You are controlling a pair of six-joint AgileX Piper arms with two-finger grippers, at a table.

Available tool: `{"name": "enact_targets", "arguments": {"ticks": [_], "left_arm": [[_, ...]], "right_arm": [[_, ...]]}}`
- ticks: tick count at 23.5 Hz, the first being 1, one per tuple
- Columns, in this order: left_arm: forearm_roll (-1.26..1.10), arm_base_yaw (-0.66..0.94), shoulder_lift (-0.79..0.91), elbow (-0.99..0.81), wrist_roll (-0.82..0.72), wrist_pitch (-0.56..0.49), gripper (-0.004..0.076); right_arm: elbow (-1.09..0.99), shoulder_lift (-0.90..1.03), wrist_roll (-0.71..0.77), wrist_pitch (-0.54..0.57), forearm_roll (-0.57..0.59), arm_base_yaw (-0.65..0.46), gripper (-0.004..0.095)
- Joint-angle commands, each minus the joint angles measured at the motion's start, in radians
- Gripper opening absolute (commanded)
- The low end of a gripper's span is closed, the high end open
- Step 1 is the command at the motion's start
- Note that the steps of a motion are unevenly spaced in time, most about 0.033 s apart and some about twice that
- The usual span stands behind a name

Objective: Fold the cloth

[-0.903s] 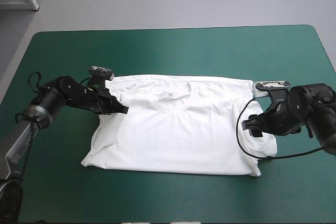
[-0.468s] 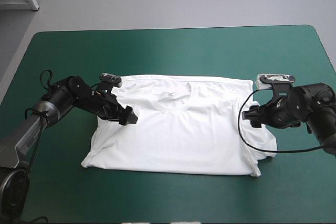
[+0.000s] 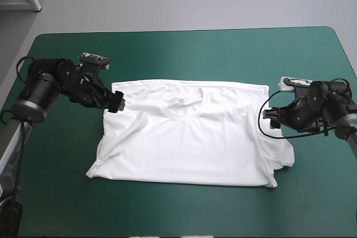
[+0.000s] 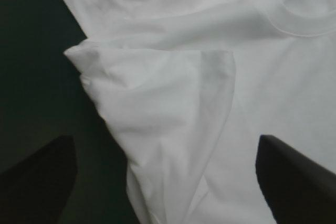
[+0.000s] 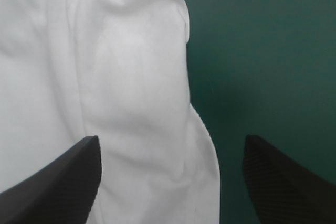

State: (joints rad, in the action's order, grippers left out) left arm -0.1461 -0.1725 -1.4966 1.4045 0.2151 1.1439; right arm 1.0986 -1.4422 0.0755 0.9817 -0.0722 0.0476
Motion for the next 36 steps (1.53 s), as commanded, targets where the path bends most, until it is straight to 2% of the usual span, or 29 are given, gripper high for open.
{"name": "enact_targets", "arguments": {"ticks": [1, 6, 10, 12, 15, 17, 20, 24, 26, 31, 36], "left_arm": [[0.025, -0.005, 0.09, 0.061, -0.035, 0.008, 0.0671], [0.02, -0.005, 0.168, 0.066, -0.066, 0.012, 0.0671], [0.027, -0.005, 0.236, 0.066, -0.066, 0.027, 0.0671], [0.043, -0.005, 0.248, 0.066, -0.07, 0.029, 0.0671], [0.049, -0.005, 0.254, 0.066, -0.084, 0.029, 0.0671], [0.047, -0.005, 0.254, 0.066, -0.086, 0.025, 0.0671], [0.047, -0.005, 0.254, 0.066, -0.086, 0.024, 0.0671], [0.047, -0.005, 0.254, 0.066, -0.086, 0.024, 0.0671], [0.047, -0.005, 0.254, 0.066, -0.084, 0.024, 0.0671], [0.047, -0.005, 0.254, 0.066, -0.082, 0.024, 0.0671], [0.046, -0.005, 0.254, 0.066, -0.082, 0.024, 0.0671]], "right_arm": [[0.03, -0.036, -0.061, -0.069, -0.068, -0.048, 0.0677], [0.03, -0.137, -0.086, -0.113, -0.106, -0.055, 0.0563], [0.028, -0.227, -0.129, -0.114, -0.174, -0.055, 0.0403], [0.028, -0.231, -0.133, -0.128, -0.175, -0.055, 0.0295], [0.028, -0.214, -0.136, -0.14, -0.167, -0.055, 0.0072], [0.028, -0.192, -0.13, -0.122, -0.145, -0.055, -0.0016], [0.028, -0.131, -0.075, -0.108, -0.1, -0.055, -0.0018], [0.028, -0.045, 0.115, -0.051, 0.011, -0.055, -0.0018], [0.028, -0.022, 0.16, -0.039, 0.025, -0.055, -0.0018], [0.028, 0.026, 0.128, -0.101, -0.036, -0.018, -0.0018], [0.028, 0.045, 0.108, -0.17, -0.064, 0.139, -0.0018]]}}
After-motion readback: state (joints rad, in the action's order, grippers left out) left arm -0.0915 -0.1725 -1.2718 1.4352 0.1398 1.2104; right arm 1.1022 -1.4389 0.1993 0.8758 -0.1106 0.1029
